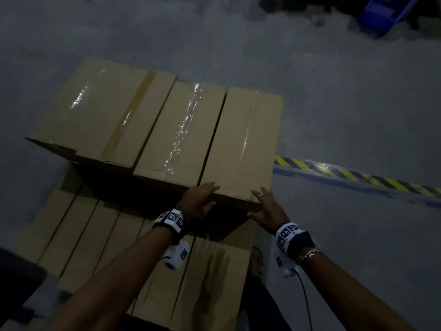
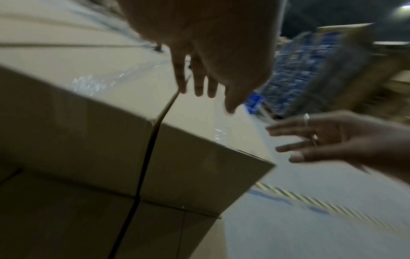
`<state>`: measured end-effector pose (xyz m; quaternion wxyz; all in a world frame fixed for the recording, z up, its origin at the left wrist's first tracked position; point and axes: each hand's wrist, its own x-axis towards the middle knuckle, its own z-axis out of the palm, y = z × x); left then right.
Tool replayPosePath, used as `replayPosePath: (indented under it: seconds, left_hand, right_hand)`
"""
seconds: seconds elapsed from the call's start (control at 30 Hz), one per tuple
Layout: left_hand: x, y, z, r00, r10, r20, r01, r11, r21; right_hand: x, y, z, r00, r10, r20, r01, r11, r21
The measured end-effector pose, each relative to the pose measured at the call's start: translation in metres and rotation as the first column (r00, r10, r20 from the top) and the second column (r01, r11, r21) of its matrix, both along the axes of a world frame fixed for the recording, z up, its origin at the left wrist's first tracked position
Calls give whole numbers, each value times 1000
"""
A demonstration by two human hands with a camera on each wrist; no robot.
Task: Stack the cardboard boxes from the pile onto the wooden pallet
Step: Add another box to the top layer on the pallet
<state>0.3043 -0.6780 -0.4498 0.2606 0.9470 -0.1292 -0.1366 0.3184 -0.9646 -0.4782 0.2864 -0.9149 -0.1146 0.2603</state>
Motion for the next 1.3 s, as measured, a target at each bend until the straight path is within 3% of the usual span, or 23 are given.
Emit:
replayPosePath:
  seconds: [0.13,0.23,0.43,0.67,0.8,0.93,1.1,1.17,1.3]
  left_hand:
    - [-29,6,35,985,-94,147,92,996,17]
    - [-61,14,63,951,-177,253,163,984,75]
    - [-128,21,118,868,-373,328,337,927,161]
    - [-195,-41,148,760,-574,304,545,818,184]
    - [-247,-90,159,693,-678,244,671,731,123]
    - [-311,-145,155,639,-760,116,769,628,-118]
    - [-429,-206,145,371,-927,60,915,354,-194]
    - [-475,-219,145,297,-953,62,939,280,-201]
    - [-579,-235,148,146,-988,47,971,133,-200]
  right_hand:
    - [-43,19,39,997,-75,29,73,995,67]
    - [-86,35,76,981,-136,138,128,990,63]
    - [-201,59,148,898,-302,321,298,952,62]
    - [-338,31,168,758,-545,357,570,821,42]
    - [-424,4,170,599,-734,321,763,645,49]
    - [-525,-8,173,360,-897,258,917,391,78]
    - [-668,0,182,5,-982,191,998,15,53]
    - [-720,9,186,-119,-980,162,992,-112,54]
    - [-835,35,193,-304,-938,167,953,-296,73]
